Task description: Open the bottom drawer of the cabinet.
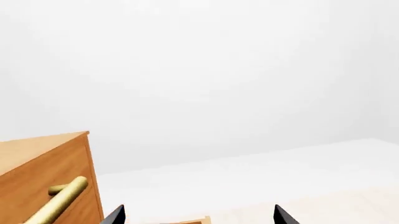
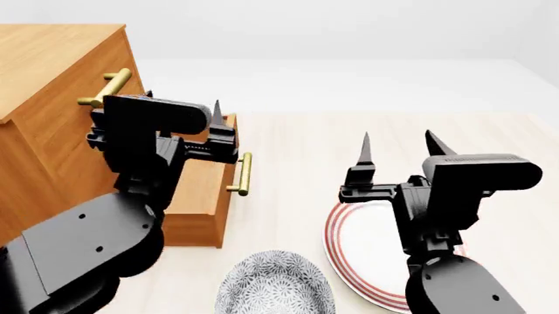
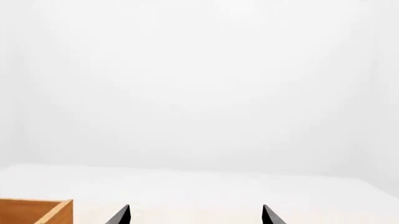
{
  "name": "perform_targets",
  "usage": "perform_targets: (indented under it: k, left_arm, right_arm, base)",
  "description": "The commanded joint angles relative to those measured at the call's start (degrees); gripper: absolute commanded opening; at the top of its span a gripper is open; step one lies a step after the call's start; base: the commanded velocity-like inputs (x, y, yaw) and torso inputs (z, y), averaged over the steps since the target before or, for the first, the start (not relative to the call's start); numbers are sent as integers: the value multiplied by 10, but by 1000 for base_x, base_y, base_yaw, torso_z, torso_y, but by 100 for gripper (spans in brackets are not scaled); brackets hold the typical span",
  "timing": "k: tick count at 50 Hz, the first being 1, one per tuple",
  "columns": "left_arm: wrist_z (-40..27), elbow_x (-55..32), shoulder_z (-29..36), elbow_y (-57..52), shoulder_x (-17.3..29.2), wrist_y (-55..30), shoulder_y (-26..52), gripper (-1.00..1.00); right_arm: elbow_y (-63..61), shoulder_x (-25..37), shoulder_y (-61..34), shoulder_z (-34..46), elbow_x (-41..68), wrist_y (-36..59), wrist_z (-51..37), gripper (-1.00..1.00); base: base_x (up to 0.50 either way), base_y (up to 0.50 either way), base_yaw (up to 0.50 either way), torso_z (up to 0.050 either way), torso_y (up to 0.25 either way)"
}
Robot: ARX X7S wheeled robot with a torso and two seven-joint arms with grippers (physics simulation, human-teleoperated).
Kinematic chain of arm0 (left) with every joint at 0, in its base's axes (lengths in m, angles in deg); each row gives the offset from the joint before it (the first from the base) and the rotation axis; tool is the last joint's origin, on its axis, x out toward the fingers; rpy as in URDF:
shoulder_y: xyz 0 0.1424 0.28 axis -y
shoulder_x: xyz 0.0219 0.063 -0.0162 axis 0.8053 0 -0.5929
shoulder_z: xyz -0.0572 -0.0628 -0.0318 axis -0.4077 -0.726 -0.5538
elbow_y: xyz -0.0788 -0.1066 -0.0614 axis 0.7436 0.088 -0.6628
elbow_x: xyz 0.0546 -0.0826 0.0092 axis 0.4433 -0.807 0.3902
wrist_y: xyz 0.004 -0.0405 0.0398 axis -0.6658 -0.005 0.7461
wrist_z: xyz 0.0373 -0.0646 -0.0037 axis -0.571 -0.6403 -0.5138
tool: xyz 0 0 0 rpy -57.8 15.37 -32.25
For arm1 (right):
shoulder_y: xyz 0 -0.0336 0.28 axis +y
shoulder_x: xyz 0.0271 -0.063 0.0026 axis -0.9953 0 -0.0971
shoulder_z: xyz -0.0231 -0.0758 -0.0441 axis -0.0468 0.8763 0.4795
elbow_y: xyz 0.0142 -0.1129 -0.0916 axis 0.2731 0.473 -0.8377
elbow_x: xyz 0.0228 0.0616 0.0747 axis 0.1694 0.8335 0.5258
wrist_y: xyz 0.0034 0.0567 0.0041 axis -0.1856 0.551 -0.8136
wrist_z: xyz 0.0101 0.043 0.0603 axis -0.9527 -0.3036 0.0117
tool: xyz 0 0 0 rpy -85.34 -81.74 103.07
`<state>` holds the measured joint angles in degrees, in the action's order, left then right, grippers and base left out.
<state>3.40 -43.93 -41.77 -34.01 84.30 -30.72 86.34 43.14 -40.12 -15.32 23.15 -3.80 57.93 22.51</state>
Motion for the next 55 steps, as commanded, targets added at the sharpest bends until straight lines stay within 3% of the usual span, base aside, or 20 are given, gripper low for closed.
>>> perform_targets:
  k: [1, 23, 55]
  left_arm:
    - [-53, 40, -10, -153, 52, 29, -40, 100]
    - [-101, 33, -19, -210, 46, -34, 32, 100]
    - [-116, 19, -26, -241, 47, -54, 58, 100]
  right_arm:
    - [-106, 22, -45, -2, 1, 41, -18, 100]
    - [-181, 41, -87, 1, -5, 73, -37, 100]
    - [-225, 51, -160, -36, 54, 96, -64, 100]
  base:
    - [0, 0, 0, 0, 0]
    - [0, 0, 0, 0, 0]
    - [0, 0, 0, 0, 0]
